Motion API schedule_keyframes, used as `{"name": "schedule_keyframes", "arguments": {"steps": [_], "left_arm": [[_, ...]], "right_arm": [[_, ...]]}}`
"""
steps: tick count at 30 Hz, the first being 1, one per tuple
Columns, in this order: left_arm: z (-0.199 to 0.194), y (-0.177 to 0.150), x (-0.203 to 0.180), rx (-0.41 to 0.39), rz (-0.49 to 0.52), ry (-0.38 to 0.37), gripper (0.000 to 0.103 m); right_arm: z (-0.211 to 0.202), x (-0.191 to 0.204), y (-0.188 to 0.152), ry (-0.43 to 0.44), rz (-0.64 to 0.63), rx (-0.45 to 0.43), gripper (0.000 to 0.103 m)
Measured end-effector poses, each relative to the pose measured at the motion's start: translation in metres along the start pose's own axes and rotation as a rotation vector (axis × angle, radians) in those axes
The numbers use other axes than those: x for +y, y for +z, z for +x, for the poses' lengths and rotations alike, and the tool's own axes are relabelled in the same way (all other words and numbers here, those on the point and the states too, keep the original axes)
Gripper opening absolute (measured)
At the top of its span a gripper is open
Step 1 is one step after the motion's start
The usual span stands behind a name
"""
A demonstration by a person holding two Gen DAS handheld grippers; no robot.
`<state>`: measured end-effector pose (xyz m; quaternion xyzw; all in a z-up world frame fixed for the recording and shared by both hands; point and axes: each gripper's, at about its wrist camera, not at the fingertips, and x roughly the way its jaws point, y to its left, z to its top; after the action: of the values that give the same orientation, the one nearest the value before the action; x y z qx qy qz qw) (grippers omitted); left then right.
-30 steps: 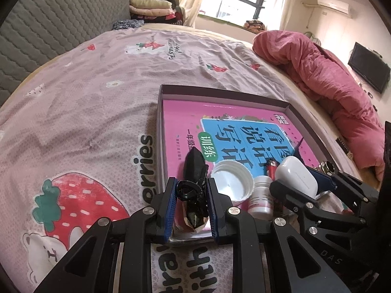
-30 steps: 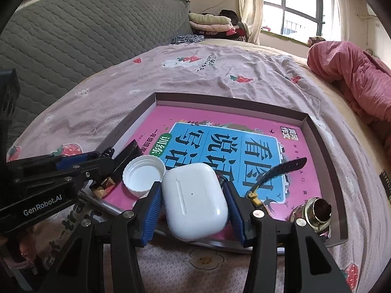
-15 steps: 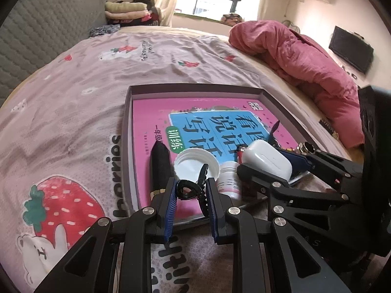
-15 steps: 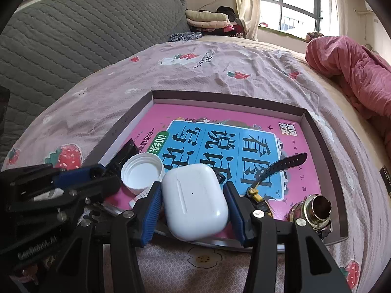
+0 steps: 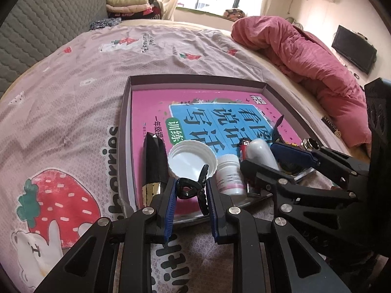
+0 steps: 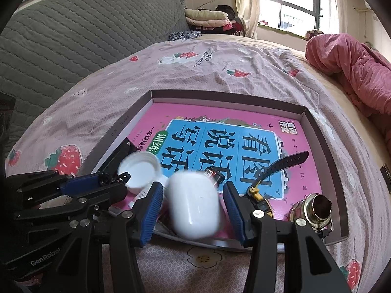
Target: Organize rigid objects
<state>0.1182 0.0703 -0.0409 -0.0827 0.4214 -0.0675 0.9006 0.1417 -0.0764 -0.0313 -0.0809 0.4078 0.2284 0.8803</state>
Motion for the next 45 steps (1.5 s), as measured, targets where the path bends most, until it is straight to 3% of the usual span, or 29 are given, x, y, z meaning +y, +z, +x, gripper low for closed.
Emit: {"name": "schedule_keyframes", "arguments": {"steps": [20, 27, 45], "left_arm": [[0.001, 0.001, 0.001, 0.004, -0.004, 0.009, 0.027], [0.000, 0.000, -0.003, 0.005, 0.003, 0.027, 0.044], [-0.028, -0.013, -0.013, -0.034, 0.005, 0.099, 0.056]], "right_arm": [[-0.043, -0.015, 0.000, -0.025, 0.039, -0.107, 0.053], [-0.058, -0.036, -0.010, -0.064, 0.084, -0.103, 0.055], [-0.101, -0.052, -0.027, -0.104, 0.114, -0.133, 0.055]]}}
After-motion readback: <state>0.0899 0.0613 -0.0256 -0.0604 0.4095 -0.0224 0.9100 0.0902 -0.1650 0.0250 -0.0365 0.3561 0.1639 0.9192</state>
